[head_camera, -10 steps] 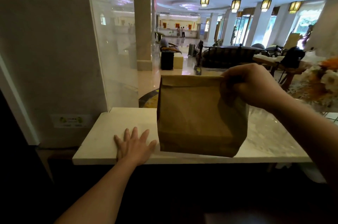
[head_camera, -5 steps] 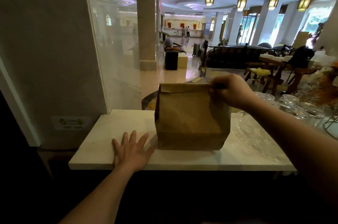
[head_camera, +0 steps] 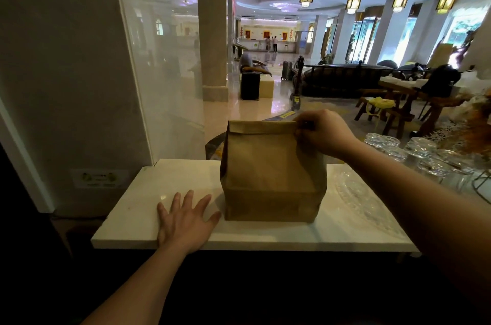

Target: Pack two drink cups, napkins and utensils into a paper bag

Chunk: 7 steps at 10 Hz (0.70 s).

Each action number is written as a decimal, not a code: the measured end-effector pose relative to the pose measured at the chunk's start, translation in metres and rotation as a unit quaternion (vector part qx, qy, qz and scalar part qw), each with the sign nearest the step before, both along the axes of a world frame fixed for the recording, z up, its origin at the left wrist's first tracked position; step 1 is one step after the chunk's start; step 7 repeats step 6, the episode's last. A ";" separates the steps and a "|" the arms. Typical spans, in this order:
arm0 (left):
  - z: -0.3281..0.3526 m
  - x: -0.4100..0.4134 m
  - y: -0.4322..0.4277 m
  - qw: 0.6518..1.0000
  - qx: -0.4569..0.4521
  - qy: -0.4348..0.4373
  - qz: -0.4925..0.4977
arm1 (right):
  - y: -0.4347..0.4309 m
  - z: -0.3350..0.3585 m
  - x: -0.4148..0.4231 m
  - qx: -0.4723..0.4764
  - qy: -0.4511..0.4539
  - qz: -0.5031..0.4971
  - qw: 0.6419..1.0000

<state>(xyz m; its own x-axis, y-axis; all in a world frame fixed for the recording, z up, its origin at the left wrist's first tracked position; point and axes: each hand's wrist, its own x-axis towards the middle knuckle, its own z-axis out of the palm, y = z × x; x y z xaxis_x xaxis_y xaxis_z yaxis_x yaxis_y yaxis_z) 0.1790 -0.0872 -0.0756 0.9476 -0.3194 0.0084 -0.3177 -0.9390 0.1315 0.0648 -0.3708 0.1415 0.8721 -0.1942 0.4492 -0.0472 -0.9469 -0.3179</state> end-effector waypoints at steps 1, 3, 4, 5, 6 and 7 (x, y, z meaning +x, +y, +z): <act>-0.002 0.001 0.001 1.000 -0.003 -0.003 0.002 | -0.006 -0.005 0.005 0.046 -0.007 -0.004 0.999; -0.001 0.000 0.001 1.000 -0.002 -0.004 0.000 | -0.013 -0.014 0.006 0.099 -0.027 -0.008 0.995; 0.003 -0.002 0.001 1.000 0.007 0.003 0.002 | -0.012 -0.016 0.005 0.078 -0.028 -0.014 0.996; 0.002 -0.003 0.003 1.000 0.010 0.002 -0.006 | -0.007 -0.015 0.000 0.036 -0.046 -0.010 0.998; 0.003 0.000 0.000 1.000 0.003 0.004 -0.007 | 0.000 -0.015 -0.005 -0.044 -0.078 -0.026 0.996; 0.003 0.000 0.000 1.000 0.003 0.004 -0.007 | 0.000 -0.015 -0.005 -0.044 -0.078 -0.026 0.996</act>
